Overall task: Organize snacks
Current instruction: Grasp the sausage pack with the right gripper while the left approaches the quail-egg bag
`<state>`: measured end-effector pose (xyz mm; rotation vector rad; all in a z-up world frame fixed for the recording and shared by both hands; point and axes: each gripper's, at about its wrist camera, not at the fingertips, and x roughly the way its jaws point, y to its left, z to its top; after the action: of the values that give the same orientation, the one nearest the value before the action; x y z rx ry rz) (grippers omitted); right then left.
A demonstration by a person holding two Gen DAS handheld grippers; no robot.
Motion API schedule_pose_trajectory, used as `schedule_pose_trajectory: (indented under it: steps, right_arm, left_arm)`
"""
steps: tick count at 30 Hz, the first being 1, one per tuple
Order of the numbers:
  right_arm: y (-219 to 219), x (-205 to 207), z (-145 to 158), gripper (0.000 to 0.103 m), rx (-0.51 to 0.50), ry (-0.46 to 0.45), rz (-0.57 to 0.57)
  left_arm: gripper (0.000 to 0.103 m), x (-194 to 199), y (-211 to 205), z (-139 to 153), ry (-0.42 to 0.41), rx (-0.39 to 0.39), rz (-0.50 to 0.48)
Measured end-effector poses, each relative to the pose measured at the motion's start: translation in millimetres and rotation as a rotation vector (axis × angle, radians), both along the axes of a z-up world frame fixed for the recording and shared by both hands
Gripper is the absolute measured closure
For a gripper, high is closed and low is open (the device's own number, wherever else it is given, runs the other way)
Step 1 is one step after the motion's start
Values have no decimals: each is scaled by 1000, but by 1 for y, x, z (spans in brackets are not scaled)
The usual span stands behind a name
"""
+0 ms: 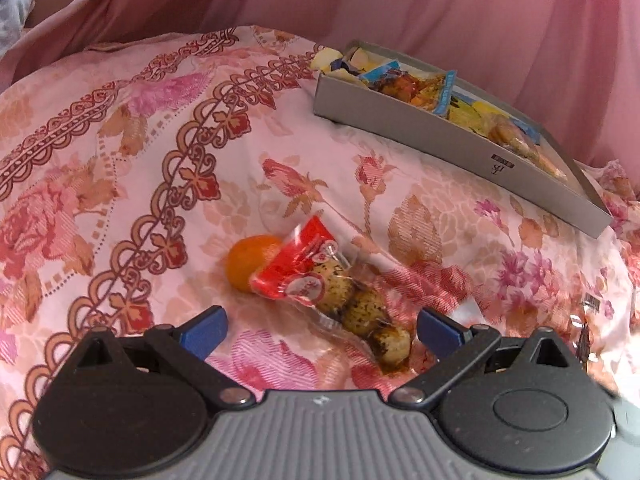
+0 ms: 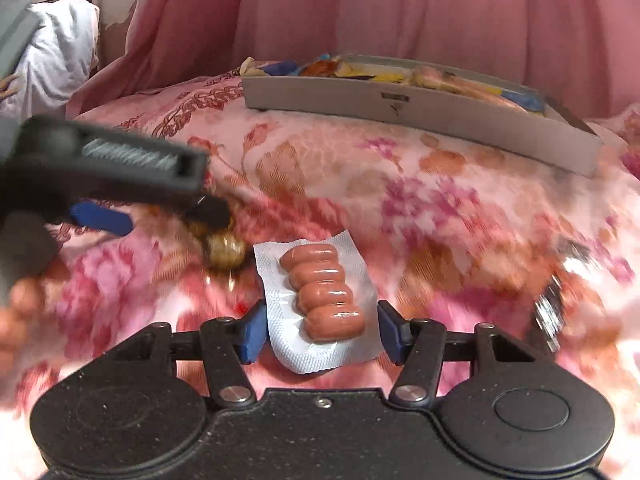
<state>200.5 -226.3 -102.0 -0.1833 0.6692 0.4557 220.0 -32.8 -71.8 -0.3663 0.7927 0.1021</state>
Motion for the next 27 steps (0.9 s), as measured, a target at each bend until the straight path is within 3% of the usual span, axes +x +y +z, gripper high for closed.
schedule_pose_trajectory:
  steps: [5, 10, 16, 24, 27]
  right_arm:
    - [-14, -23, -1, 45, -14, 16, -20]
    - [-20, -30, 1, 45, -15, 19, -27]
    - [-26, -37, 0, 45, 0, 20, -37]
    - [-25, -47, 4, 45, 16, 42, -42]
    - [-22, -53, 6, 45, 24, 54, -45]
  left_arm:
    - [0, 17, -12, -1, 31, -12, 73]
    - [0, 34, -22, -7, 68, 36, 140]
    - [2, 27, -25, -12, 58, 141, 24]
    - [5, -9, -10, -13, 26, 186, -114]
    - [5, -19, 2, -11, 45, 155, -132]
